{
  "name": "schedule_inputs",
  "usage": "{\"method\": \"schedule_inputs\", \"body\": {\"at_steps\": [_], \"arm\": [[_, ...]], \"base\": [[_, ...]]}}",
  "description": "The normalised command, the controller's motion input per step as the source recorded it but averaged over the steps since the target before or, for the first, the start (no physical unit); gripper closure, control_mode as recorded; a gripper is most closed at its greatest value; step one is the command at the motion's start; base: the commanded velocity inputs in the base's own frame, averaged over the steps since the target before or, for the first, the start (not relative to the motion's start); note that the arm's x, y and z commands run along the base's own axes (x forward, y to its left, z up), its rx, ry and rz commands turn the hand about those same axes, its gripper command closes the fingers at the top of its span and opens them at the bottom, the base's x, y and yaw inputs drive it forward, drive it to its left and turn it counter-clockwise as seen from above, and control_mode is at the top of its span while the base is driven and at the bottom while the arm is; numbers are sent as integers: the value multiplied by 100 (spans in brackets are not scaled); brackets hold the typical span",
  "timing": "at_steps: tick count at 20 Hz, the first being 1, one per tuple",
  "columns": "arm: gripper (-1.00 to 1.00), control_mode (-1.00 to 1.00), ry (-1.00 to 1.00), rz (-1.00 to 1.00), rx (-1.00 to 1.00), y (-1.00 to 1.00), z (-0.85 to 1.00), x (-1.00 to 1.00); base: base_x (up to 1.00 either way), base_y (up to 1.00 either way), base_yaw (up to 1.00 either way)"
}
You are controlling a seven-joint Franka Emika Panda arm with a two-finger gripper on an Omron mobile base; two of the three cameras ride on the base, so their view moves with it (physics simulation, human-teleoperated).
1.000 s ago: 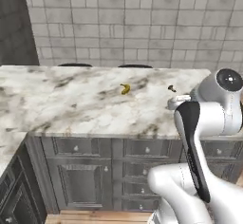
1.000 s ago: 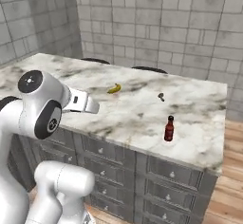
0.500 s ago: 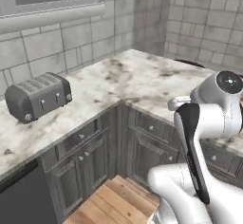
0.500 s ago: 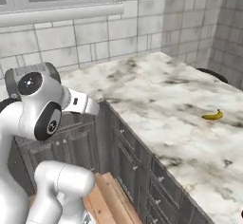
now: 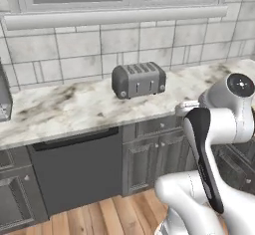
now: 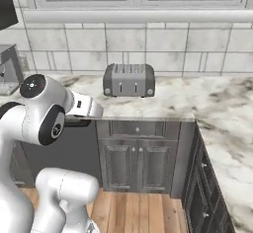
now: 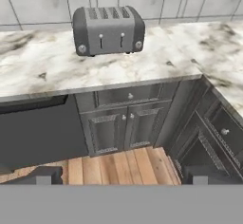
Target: Move the mustard and condiment bottle from the cabinet to the dining counter.
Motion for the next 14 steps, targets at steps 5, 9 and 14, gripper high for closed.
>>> {"method": "schedule_inputs", "body": {"at_steps": [5, 9, 14], "arm": [[-100, 100, 0, 0, 0, 0, 0, 0], [-100, 100, 0, 0, 0, 0, 0, 0], [-100, 100, 0, 0, 0, 0, 0, 0]], "base": [[0, 92, 17], [0, 100, 3], [2, 82, 0]]}}
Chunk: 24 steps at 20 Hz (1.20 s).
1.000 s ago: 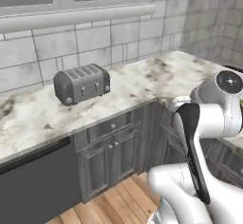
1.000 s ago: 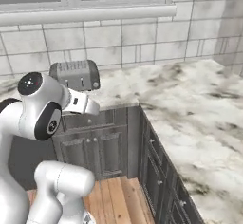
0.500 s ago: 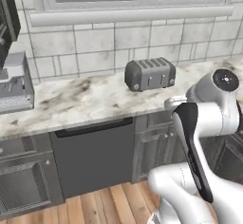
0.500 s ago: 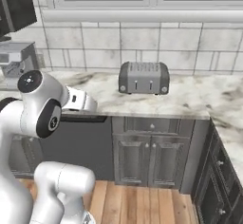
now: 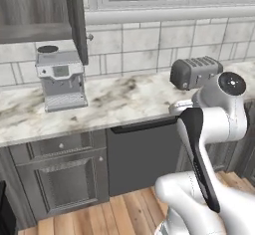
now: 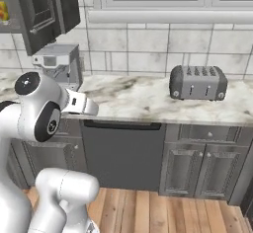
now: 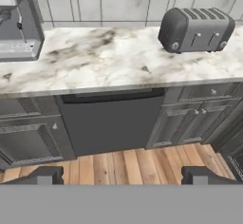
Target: Move the mustard and condiment bottle from the cabinet to the dining counter.
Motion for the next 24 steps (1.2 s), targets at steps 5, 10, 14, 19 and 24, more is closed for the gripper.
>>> {"method": "schedule_inputs", "body": {"at_steps": [5, 10, 14, 19, 24], "arm": [[-100, 100, 0, 0, 0, 0, 0, 0], [-100, 100, 0, 0, 0, 0, 0, 0], [-100, 100, 0, 0, 0, 0, 0, 0], [-100, 100, 0, 0, 0, 0, 0, 0], [-100, 100, 0, 0, 0, 0, 0, 0]], "base": [[2, 47, 0], [4, 31, 0], [0, 38, 0], [0, 60, 0], [8, 65, 0]]}}
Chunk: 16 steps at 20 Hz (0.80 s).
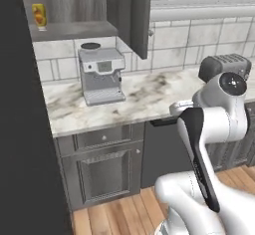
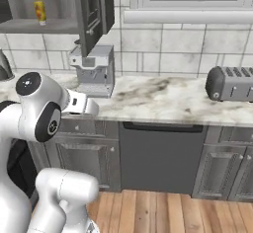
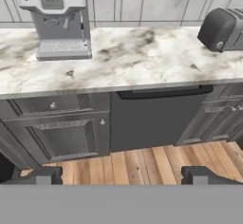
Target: Move the mustard and condiment bottle from the cabinet to the dining counter.
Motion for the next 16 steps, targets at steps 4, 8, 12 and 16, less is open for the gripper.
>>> {"method": "schedule_inputs", "body": {"at_steps": [4, 8, 12, 16], "arm": [[-100, 100, 0, 0, 0, 0, 0, 0], [-100, 100, 0, 0, 0, 0, 0, 0], [-100, 100, 0, 0, 0, 0, 0, 0], [-100, 100, 0, 0, 0, 0, 0, 0]], "base": [[10, 66, 0], [40, 60, 2], [81, 30, 13], [100, 13, 22]]}}
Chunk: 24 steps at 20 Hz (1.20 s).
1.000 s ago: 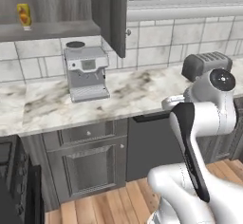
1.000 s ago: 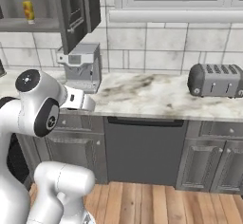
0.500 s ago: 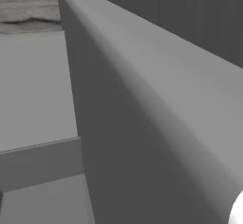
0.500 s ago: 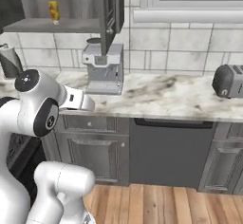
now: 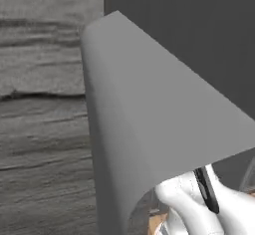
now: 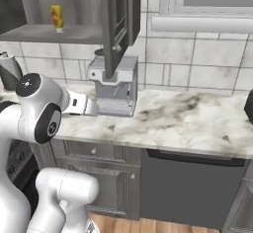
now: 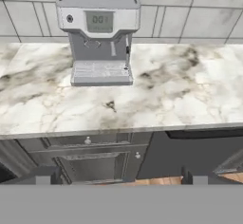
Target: Move the mustard and condiment bottle from the cabinet to the dining counter.
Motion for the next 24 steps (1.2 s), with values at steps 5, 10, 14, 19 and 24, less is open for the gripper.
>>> {"method": "schedule_inputs", "body": {"at_steps": [5, 10, 14, 19, 24], "arm": [[-100, 100, 0, 0, 0, 0, 0, 0], [-100, 100, 0, 0, 0, 0, 0, 0], [-100, 100, 0, 0, 0, 0, 0, 0], [-100, 100, 0, 0, 0, 0, 0, 0], [-100, 100, 0, 0, 0, 0, 0, 0]], "base": [[92, 29, 20], [75, 31, 17], [48, 26, 14], [32, 24, 10], [33, 41, 33]]}}
